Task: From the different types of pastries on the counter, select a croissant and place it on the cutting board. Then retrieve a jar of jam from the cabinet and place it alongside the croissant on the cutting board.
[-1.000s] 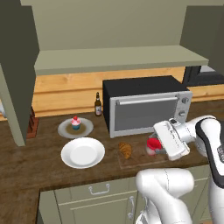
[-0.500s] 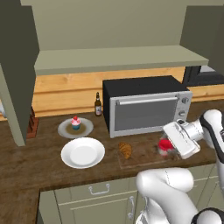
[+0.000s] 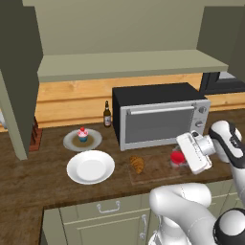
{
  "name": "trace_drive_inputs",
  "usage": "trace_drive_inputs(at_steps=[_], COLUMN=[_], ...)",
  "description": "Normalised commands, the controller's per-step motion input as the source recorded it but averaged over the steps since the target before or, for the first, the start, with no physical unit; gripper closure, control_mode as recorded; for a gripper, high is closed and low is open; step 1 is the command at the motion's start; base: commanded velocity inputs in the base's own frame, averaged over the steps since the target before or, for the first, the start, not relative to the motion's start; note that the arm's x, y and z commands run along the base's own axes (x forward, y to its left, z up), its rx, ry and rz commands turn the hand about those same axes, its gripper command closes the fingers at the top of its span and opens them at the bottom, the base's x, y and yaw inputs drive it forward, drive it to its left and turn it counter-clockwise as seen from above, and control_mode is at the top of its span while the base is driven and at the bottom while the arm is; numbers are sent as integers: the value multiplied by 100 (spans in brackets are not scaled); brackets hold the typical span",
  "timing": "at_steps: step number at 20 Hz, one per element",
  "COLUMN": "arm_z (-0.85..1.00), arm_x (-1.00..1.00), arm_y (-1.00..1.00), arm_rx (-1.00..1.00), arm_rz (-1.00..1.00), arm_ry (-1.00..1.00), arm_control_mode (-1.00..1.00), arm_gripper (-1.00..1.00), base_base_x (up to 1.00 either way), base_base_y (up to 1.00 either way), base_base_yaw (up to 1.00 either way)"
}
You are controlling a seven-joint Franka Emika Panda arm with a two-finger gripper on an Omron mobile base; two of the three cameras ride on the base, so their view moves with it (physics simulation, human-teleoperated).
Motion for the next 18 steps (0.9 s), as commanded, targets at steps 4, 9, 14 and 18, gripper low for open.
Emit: trace_drive_inputs(at_steps=[4, 9, 14, 18], arm_z=[-7, -22, -26, -26], arm_x=[26, 26, 28, 22], arm_y=[0, 15, 4, 0], arm_rx=[0, 0, 0, 0], arm_rz=[-17, -12, -9, -3], arm_ry=[-9, 0, 0, 0], arm_control_mode=[-100, -100, -100, -100], arm_gripper=[100, 100, 100, 100], base_base_x=[0, 0, 0, 0], base_base_y=[0, 0, 0, 0], base_base_yaw=[0, 0, 0, 0])
